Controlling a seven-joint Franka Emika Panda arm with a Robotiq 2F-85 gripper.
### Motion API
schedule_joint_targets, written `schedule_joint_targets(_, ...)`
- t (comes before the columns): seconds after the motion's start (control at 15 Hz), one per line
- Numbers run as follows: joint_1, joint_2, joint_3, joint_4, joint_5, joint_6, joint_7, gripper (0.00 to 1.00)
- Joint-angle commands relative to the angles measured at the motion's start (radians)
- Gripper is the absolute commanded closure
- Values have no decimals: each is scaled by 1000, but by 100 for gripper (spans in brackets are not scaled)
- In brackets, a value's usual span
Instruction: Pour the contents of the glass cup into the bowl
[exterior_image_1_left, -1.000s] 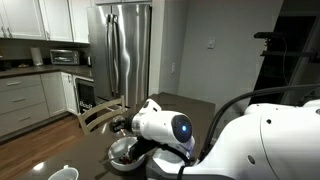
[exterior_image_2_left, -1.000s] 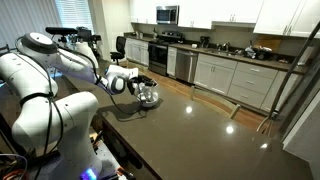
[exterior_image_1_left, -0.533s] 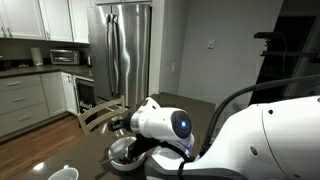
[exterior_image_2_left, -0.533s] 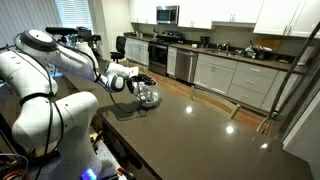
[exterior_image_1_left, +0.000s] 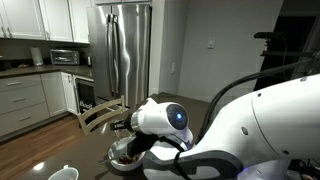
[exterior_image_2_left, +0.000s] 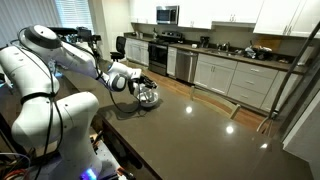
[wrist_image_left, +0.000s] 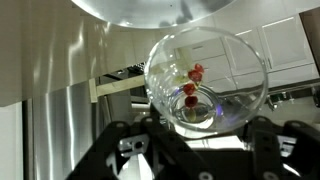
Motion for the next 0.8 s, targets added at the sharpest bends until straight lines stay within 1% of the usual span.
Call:
schedule_joint_targets(0.0,-43,-95,-5,13,-7,-9,-3,58)
schedule_joint_targets(0.2,-48,-92,-20,18,0,-8,0,58)
schedule_joint_targets(0.27,-42,-67,-6,7,0,-3,0,33)
schedule_joint_targets(0.47,-46,-72,-10,9,0,-3,0,33)
schedule_joint_targets(0.53,-46,-72,-10,9,0,-3,0,58)
schedule_joint_targets(0.73,-71,-95,3,18,5,-40,11,58)
